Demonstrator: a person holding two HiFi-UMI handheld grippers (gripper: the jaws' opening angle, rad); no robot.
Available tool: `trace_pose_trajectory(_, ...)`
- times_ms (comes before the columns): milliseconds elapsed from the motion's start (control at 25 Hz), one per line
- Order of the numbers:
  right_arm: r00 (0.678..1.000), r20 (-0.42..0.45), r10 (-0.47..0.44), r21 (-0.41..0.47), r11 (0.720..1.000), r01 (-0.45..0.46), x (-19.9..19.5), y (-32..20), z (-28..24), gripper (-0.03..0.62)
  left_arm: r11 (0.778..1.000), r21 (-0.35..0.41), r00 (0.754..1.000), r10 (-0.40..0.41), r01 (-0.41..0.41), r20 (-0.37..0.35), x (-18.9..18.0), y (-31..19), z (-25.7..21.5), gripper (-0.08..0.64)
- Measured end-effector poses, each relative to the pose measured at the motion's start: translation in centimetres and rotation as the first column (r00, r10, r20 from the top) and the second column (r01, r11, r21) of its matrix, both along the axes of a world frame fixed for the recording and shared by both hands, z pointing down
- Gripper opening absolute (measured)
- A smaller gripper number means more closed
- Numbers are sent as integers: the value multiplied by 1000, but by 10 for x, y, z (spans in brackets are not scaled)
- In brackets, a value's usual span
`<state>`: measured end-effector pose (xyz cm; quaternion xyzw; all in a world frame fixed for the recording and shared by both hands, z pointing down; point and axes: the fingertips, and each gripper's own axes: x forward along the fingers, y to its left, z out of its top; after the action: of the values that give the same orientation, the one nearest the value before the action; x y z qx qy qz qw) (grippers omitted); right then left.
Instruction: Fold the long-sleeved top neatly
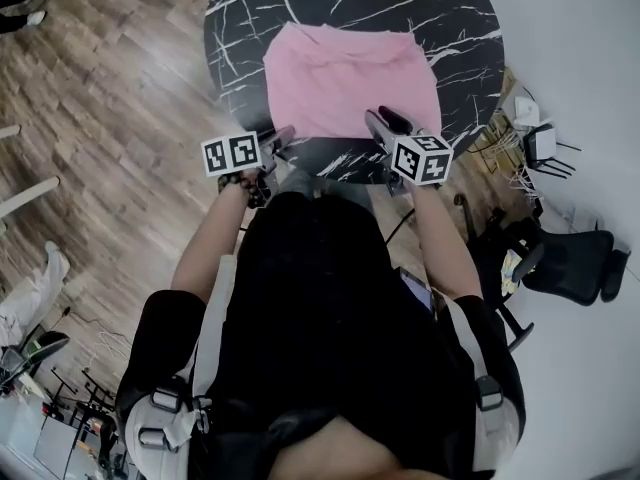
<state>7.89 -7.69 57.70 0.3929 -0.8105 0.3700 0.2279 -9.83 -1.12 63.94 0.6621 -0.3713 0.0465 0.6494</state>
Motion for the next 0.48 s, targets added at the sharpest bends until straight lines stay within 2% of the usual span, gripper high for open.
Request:
trace_pose_trajectory(120,996,-59,64,-11,998,-65,31,-1,10,141,1000,4,1000,-2,2,1,-3,1,1,79)
trace_pose_trajectory(280,978,-144,154,28,988,-152,76,1,15,140,999,35,999,26,-27,23,-15,7,-3,67)
trace_pose_trajectory(480,926,-181,331,101,943,-317,142,2,10,133,994,63,995,90,-93,51,-24,16,-8,61)
